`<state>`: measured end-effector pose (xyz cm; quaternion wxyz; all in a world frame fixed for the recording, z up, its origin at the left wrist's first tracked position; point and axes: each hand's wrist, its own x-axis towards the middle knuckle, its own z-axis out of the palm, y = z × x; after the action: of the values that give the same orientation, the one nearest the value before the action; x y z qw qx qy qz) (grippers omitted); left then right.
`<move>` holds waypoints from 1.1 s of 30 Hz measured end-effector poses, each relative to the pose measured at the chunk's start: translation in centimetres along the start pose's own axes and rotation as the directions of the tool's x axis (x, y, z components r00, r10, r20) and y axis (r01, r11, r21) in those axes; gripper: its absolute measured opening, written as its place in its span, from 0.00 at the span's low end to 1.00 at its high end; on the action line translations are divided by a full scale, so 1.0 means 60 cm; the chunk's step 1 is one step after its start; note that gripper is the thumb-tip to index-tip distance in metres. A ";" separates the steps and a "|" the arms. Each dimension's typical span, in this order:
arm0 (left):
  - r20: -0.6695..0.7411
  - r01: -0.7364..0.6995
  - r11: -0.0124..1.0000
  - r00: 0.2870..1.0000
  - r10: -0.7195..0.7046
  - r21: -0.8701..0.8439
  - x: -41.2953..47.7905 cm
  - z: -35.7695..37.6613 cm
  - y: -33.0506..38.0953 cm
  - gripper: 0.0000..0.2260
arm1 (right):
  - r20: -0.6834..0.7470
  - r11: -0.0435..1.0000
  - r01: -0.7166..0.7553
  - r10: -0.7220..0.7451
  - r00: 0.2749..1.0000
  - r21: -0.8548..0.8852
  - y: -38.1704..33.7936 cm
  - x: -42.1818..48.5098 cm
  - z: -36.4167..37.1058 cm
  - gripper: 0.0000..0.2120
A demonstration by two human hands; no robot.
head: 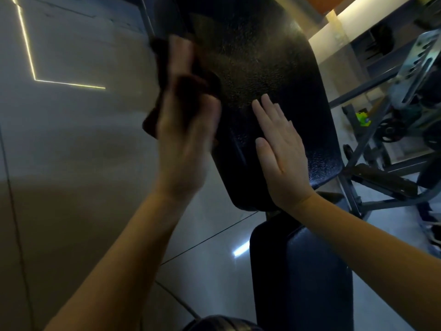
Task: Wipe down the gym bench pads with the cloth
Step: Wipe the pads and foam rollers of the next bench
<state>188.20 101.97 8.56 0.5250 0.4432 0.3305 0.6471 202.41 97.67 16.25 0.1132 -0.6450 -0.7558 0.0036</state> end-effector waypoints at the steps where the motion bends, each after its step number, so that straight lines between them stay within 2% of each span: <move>1: -0.004 -0.100 0.985 0.995 0.101 0.139 -0.007 0.008 0.011 0.31 | 0.003 1.000 0.002 -0.002 1.000 -0.005 0.001 0.000 -0.001 0.27; 3: 0.002 -0.304 0.854 0.942 0.335 0.423 -0.007 0.019 0.014 0.32 | 0.001 1.000 0.010 -0.010 1.000 -0.013 0.002 0.000 -0.001 0.26; 4: -0.017 -0.322 0.814 0.926 0.376 0.484 0.007 0.021 0.015 0.32 | 0.000 1.000 0.014 -0.014 1.000 -0.015 0.002 0.000 -0.001 0.26; 9: -0.296 -0.086 0.888 0.924 0.241 0.452 0.044 0.037 0.032 0.39 | 0.004 1.000 0.005 -0.005 1.000 0.001 -0.001 -0.001 -0.001 0.26; 12: -0.343 0.044 0.913 0.933 0.108 0.406 0.037 0.048 0.031 0.41 | -0.005 1.000 0.014 -0.013 1.000 0.009 0.000 0.000 -0.002 0.26; 14: -0.318 0.094 0.951 0.948 0.005 0.296 0.041 0.047 0.030 0.41 | -0.008 1.000 0.016 -0.016 1.000 0.010 0.001 -0.001 -0.001 0.26; 16: -0.275 0.085 0.978 0.961 -0.031 0.188 0.044 0.044 0.031 0.40 | -0.015 1.000 0.019 -0.018 1.000 0.014 0.001 -0.001 0.000 0.26; 23: -0.187 0.015 0.991 0.982 0.010 0.131 -0.028 0.053 0.006 0.32 | -0.030 0.999 0.019 -0.018 0.999 0.037 0.001 -0.002 0.001 0.25; 26: -0.051 -0.010 0.998 0.999 0.013 0.068 -0.115 0.064 -0.015 0.32 | -0.031 0.998 0.018 -0.017 0.999 0.052 0.001 -0.005 0.000 0.25; 29: 0.066 -0.020 0.995 0.998 0.013 0.103 -0.194 0.076 -0.033 0.33 | -0.029 0.999 0.010 -0.009 1.000 0.048 -0.001 -0.006 0.000 0.26; 31: 0.033 0.012 0.996 0.999 -0.014 0.084 -0.197 0.091 -0.028 0.34 | -0.029 0.999 0.004 -0.002 1.000 0.045 0.000 -0.005 -0.001 0.26; 33: -0.060 0.044 0.998 0.997 -0.041 0.041 -0.173 0.105 -0.011 0.35 | -0.028 0.999 0.004 -0.003 1.000 0.041 0.000 -0.005 -0.002 0.26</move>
<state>194.83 91.81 8.09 0.5191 0.4281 0.3688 0.6413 202.49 97.36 16.29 0.1370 -0.6412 -0.7550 0.0101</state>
